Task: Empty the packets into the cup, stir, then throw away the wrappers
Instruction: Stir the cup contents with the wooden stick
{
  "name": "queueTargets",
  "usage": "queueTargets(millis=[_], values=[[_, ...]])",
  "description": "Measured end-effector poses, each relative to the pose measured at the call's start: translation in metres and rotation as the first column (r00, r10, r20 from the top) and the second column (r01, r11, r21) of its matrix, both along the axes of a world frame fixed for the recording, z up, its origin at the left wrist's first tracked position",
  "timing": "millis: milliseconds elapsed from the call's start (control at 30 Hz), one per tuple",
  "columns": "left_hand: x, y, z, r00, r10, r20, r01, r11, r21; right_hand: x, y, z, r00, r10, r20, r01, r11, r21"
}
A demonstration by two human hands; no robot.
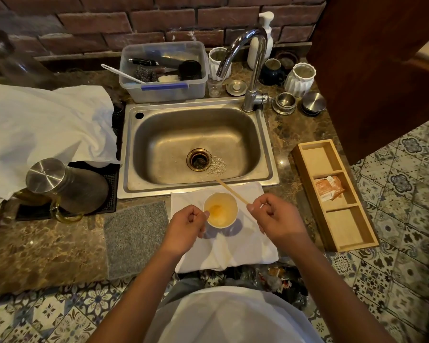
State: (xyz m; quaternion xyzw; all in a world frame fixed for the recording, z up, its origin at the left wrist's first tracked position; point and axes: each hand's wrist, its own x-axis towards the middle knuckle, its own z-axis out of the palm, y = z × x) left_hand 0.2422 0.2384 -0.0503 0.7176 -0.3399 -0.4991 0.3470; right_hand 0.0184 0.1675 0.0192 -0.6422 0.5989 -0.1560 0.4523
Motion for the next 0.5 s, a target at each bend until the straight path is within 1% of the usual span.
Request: queueTargets(millis=[100,167,300,400,500], values=[[0.0007,-0.0009,0.0007,1.0,0.009,-0.016,-0.009,1.0,-0.004,0.0007,-0.0011,0.0011,0.997,0.005,-0.083,-0.004,1.0,0.011],[0.0011,-0.002,0.0013,1.0,0.013,-0.022,-0.013,1.0,-0.002,0.0,-0.0021,0.0023,0.996,0.007,-0.092,-0.002,0.999,0.05],[0.0018,-0.0033,0.0022,1.0,0.011,-0.027,-0.011,1.0,-0.009,-0.0041,-0.0043,0.0035,0.999,0.039,0.03,-0.043,0.989,0.145],[0.0019,-0.0037,0.002,1.0,0.01,-0.025,-0.01,1.0,-0.005,-0.0065,-0.0058,0.0052,0.996,0.048,0.076,-0.06,0.984,0.165],[0.0024,-0.0036,0.0016,0.999,0.014,-0.037,-0.014,1.0,0.004,-0.0075,-0.0076,0.0084,0.994,0.007,0.107,-0.029,0.98,0.199]])
